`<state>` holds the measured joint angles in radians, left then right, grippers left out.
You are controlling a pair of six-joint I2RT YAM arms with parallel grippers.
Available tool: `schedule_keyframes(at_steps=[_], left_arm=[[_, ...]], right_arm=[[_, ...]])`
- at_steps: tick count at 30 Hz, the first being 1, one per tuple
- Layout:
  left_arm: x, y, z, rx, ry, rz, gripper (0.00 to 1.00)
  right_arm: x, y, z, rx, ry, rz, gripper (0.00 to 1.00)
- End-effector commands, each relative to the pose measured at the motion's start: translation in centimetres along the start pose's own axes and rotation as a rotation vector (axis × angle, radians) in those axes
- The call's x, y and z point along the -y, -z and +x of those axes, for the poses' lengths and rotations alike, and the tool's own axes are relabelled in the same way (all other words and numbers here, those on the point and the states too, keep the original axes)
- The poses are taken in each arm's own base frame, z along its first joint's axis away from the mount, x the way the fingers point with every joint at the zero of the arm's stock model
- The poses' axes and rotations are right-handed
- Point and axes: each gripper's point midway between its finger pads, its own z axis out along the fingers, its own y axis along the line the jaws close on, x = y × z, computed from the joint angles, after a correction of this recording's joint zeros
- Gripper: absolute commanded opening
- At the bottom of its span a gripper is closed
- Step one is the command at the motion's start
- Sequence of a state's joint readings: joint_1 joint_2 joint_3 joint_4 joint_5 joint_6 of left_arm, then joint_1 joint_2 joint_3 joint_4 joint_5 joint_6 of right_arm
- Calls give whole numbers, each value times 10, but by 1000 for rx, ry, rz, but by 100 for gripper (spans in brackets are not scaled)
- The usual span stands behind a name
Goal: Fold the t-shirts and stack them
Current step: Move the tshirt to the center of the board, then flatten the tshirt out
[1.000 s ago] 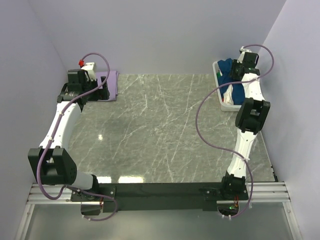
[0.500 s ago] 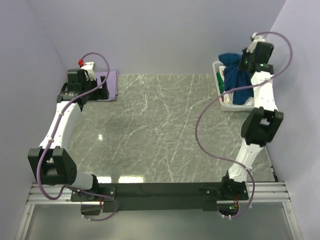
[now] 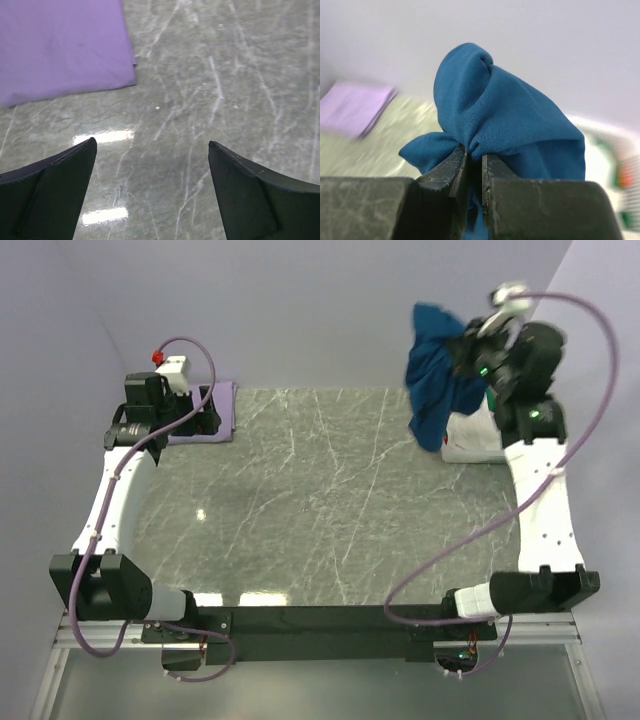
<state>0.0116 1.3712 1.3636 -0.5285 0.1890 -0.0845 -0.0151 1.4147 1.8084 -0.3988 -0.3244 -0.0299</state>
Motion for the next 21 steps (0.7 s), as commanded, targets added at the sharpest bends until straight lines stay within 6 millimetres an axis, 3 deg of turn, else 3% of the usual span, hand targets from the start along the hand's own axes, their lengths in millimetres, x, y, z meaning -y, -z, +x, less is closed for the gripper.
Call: schedule_keyframes(at_steps=[1, 2, 3, 4, 5, 6, 7, 8, 12, 14, 15, 17, 18, 21], left_arm=[[27, 26, -21, 74, -64, 132, 99], [30, 31, -22, 86, -72, 146, 99], [33, 31, -18, 79, -73, 164, 99], [38, 33, -15, 78, -73, 192, 99], [41, 36, -16, 90, -69, 207, 99], [42, 33, -8, 73, -47, 217, 99], [48, 33, -5, 72, -40, 250, 99], [50, 30, 3, 61, -27, 267, 99], [65, 24, 28, -2, -18, 376, 99], [71, 21, 39, -24, -31, 430, 99], [82, 18, 50, -36, -76, 463, 99], [92, 12, 63, -50, -150, 485, 99], [105, 9, 77, -71, -213, 515, 99], [133, -2, 110, -137, -314, 577, 94]], right_arm=[[-51, -12, 61, -108, -30, -87, 0], [-62, -14, 77, -144, -50, -109, 0], [-75, -17, 106, -214, -95, -134, 0], [-100, -20, 123, -256, -119, -189, 4], [-120, -28, 154, -342, -175, -250, 17], [-138, -30, 166, -394, -180, -303, 39], [-159, -32, 209, -554, -179, -345, 44], [-167, -37, 202, -564, -148, -369, 59], [-160, -25, 248, -779, -98, -421, 70], [-151, -9, 259, -812, -69, -446, 71], [-140, 5, 283, -870, -86, -433, 72], [-132, 22, 295, -891, -86, -437, 72], [-123, 33, 316, -943, -108, -416, 71], [-116, 55, 348, -1023, -130, -418, 66]])
